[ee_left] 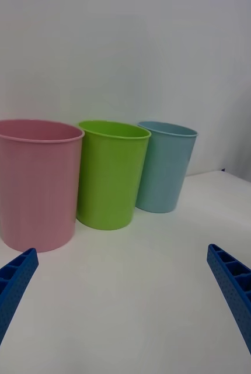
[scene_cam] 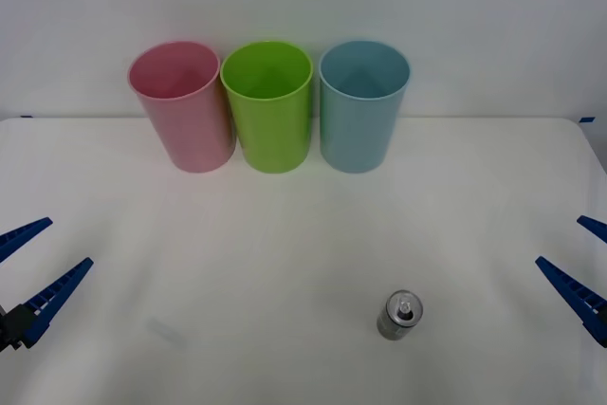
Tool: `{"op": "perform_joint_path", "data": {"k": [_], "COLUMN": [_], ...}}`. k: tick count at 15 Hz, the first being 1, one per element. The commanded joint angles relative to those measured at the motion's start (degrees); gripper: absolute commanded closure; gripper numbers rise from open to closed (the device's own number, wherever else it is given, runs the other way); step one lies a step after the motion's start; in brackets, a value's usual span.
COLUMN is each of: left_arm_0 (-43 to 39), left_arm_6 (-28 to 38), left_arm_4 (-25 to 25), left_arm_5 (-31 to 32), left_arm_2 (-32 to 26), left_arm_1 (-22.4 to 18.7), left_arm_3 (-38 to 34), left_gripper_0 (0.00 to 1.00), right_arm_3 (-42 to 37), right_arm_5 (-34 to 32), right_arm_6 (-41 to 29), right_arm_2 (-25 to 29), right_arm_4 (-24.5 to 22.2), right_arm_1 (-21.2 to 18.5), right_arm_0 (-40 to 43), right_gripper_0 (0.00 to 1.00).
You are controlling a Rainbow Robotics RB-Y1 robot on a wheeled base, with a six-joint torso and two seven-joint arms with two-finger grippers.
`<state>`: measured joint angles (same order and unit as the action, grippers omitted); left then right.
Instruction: Grasp the object on the table and drop it into the matching bin: aluminum can to the light blue bin, PET bottle to the pink bin.
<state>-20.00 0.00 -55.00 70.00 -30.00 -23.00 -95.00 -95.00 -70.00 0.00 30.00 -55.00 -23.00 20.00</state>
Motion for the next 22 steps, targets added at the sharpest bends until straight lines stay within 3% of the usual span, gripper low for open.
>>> {"op": "perform_joint_path", "data": {"k": [1, 6, 15, 20, 22], "left_arm_0": [0.0, 0.0, 0.0, 0.0, 0.0], "left_arm_6": [0.0, 0.0, 0.0, 0.0, 0.0], "left_arm_4": [0.0, 0.0, 0.0, 0.0, 0.0], "left_arm_5": [0.0, 0.0, 0.0, 0.0, 0.0], "left_arm_2": [0.0, 0.0, 0.0, 0.0, 0.0], "left_arm_1": [0.0, 0.0, 0.0, 0.0, 0.0], "left_arm_3": [0.0, 0.0, 0.0, 0.0, 0.0], "left_gripper_0": [0.00, 0.00, 0.00, 0.00, 0.00], "right_arm_3": [0.0, 0.1, 0.3, 6.4, 7.8], "right_arm_5": [0.0, 0.7, -1.6, -8.0, -8.2], "right_arm_6": [0.0, 0.2, 2.7, 6.2, 11.5], "right_arm_2": [0.0, -1.2, -5.0, -5.7, -5.9], "right_arm_4": [0.0, 1.2, 1.2, -0.6, -1.2], "right_arm_1": [0.0, 0.9, -4.3, -6.1, -6.4], "right_arm_0": [0.0, -0.1, 4.6, 2.8, 2.4], "right_gripper_0": [0.00, 0.00, 0.00, 0.00, 0.00]}}
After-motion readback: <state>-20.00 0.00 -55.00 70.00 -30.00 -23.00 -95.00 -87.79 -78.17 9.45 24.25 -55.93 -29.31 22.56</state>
